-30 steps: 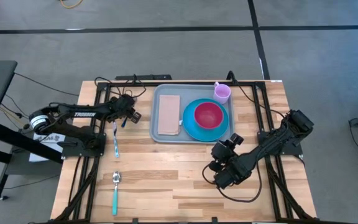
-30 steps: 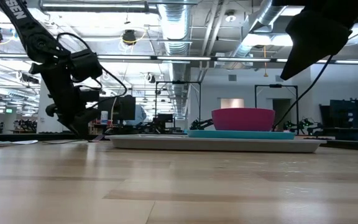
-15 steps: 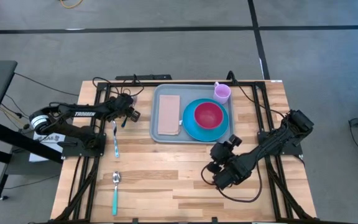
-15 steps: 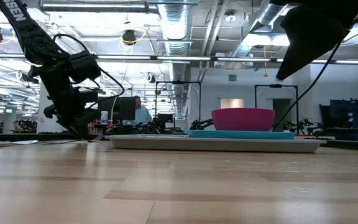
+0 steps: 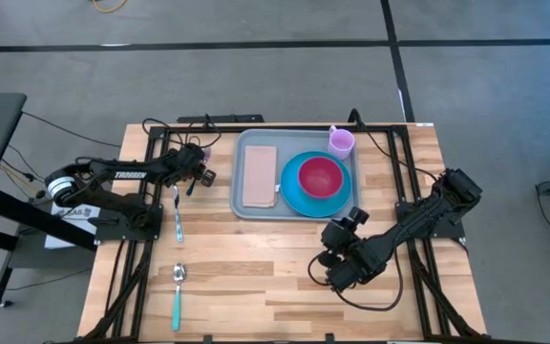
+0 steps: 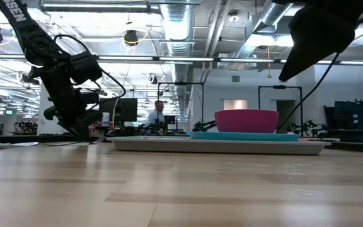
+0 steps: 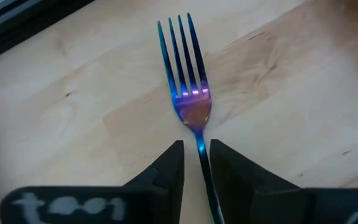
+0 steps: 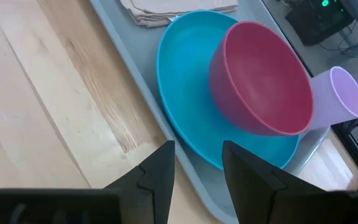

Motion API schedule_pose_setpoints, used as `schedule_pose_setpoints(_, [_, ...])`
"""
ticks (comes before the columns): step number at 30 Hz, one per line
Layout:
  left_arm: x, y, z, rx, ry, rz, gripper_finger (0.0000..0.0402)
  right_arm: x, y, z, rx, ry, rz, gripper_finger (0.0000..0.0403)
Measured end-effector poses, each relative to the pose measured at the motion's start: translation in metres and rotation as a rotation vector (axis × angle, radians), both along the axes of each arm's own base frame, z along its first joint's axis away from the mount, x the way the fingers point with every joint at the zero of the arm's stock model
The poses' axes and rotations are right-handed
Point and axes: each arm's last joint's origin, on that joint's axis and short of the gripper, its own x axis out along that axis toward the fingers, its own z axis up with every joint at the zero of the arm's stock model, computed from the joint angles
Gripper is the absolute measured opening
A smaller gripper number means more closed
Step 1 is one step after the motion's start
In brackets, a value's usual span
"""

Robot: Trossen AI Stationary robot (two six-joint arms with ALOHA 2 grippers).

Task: Set up tray
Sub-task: Put the blue fork on the brown napkin

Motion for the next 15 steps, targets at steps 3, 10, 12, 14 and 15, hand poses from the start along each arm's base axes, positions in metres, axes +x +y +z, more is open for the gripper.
schedule_pose_setpoints(3, [0.0001, -0.0001, -0.0001, -0.004, -0.004, -0.003, 0.0053, 0.0008, 0.0005, 0.0, 0.006, -0.009, 0.0, 0.0129])
schedule_pose_setpoints(10, [0.0003, -0.0006, -0.0003, -0.021, -0.018, -0.004, 0.0034, 0.0007, 0.0005, -0.0001, 0.006, -0.008, 0.0, 0.0129])
schedule_pose_setpoints(12, [0.0001, -0.0008, -0.0005, -0.023, -0.017, -0.003, 0.0032, 0.0008, 0.0005, 0.0, 0.006, -0.008, 0.0, 0.0129])
schedule_pose_setpoints(14, [0.0001, -0.0007, -0.0004, -0.02, -0.015, 0.001, 0.0032, 0.0008, 0.0005, 0.0, 0.006, -0.008, 0.0, 0.0129])
schedule_pose_setpoints(15, [0.0, -0.0007, -0.0004, -0.019, -0.014, 0.002, 0.0032, 0.0007, 0.0005, -0.0001, 0.006, -0.008, 0.0, 0.0129])
